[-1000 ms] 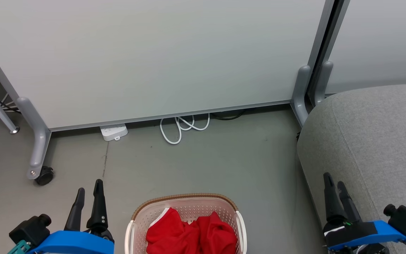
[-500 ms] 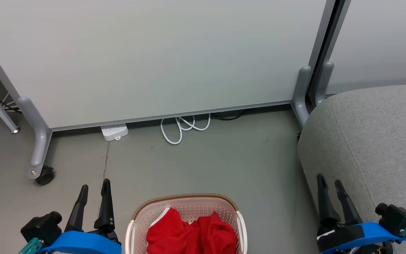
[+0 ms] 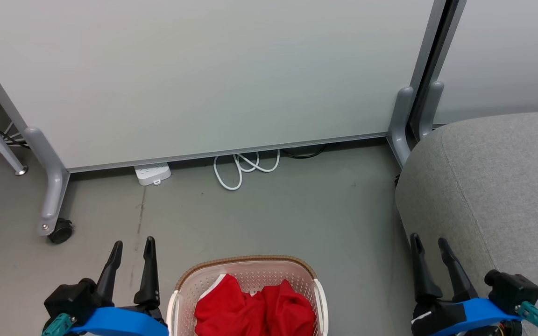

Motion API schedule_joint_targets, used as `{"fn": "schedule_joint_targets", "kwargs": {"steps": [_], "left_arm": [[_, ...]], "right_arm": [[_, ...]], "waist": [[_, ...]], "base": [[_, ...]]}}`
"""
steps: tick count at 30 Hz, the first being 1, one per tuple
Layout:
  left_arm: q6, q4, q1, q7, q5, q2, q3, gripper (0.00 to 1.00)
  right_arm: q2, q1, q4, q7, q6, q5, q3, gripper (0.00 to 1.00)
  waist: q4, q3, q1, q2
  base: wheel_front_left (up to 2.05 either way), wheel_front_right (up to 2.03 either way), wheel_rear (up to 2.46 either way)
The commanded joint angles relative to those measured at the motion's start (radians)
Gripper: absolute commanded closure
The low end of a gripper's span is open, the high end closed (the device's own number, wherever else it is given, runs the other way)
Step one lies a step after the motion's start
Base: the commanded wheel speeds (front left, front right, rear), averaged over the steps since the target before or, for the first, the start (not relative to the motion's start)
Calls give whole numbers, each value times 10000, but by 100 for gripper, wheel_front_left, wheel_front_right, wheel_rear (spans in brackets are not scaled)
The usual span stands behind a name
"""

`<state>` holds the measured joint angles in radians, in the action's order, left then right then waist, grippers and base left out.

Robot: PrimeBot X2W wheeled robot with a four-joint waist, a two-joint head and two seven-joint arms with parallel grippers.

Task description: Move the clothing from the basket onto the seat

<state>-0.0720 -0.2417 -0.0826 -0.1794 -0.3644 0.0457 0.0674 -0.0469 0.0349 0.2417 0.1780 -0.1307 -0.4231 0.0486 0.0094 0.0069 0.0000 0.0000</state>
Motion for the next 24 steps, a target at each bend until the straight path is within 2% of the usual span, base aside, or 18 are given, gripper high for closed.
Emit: {"fn": "schedule_joint_targets", "kwargs": {"steps": [1,24], "left_arm": [[41,40,-208,-97,214,77,16,0],[114,-143,-208,-573,2161,82,233,0]], "right_arm": [[-46,-49,-40,110,0,242,44,0],[-49,-150,126,584,1,2193,270,0]], "waist": [[0,3,0,0],[48,23,0,0]], "base": [[0,0,0],[0,0,0]]}}
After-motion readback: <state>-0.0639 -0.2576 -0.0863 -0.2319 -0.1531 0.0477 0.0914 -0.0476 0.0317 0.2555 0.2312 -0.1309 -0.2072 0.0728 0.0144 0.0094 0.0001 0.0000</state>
